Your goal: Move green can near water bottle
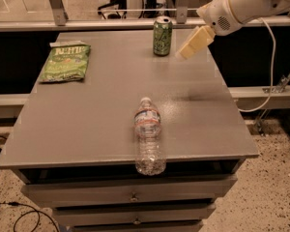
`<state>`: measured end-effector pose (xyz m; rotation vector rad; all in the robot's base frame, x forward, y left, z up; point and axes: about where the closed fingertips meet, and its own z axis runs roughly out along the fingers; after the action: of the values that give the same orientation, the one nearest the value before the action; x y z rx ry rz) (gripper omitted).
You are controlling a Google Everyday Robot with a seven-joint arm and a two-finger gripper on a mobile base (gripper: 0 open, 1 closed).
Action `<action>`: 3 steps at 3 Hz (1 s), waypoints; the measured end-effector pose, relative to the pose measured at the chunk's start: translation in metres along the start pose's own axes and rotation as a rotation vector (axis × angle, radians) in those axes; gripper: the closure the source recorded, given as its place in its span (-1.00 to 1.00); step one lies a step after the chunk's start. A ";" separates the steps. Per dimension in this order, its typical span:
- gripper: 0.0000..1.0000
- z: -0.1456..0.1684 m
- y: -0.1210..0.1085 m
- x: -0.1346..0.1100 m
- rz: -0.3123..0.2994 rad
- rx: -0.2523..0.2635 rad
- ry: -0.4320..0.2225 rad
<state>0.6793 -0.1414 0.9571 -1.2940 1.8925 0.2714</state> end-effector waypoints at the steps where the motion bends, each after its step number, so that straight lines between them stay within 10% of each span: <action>1: -1.00 0.000 0.000 0.000 0.000 0.000 0.000; 3: -1.00 0.040 -0.028 0.003 0.162 0.089 -0.205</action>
Offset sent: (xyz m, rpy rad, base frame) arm 0.0151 -0.0001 0.0008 0.1151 -0.0365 -0.0687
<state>0.7225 -0.1334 0.9364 -1.0155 1.8147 0.3844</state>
